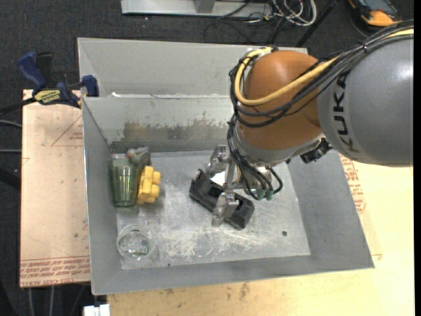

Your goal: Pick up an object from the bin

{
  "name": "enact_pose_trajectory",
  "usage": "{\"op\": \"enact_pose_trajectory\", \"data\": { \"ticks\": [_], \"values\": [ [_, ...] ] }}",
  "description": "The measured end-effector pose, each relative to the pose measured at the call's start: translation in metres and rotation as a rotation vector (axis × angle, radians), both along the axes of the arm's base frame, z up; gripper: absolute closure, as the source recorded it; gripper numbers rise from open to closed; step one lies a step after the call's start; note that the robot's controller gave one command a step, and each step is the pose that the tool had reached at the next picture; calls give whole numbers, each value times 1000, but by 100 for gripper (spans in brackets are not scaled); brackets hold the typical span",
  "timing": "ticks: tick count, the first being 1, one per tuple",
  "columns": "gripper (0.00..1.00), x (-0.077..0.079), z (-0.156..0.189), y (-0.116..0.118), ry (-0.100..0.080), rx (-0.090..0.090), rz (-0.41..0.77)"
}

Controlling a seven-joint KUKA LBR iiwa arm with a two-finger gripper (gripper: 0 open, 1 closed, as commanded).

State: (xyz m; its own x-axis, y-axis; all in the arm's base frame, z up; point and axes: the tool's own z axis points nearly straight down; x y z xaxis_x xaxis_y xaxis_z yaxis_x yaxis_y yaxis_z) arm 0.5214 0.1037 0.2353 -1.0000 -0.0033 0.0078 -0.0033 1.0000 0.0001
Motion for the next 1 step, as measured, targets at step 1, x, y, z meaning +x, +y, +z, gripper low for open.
{"op": "enact_pose_trajectory", "data": {
  "ticks": [1],
  "values": [
    [0, 2, 4, -1, -8, 1, -3]
  ]
}}
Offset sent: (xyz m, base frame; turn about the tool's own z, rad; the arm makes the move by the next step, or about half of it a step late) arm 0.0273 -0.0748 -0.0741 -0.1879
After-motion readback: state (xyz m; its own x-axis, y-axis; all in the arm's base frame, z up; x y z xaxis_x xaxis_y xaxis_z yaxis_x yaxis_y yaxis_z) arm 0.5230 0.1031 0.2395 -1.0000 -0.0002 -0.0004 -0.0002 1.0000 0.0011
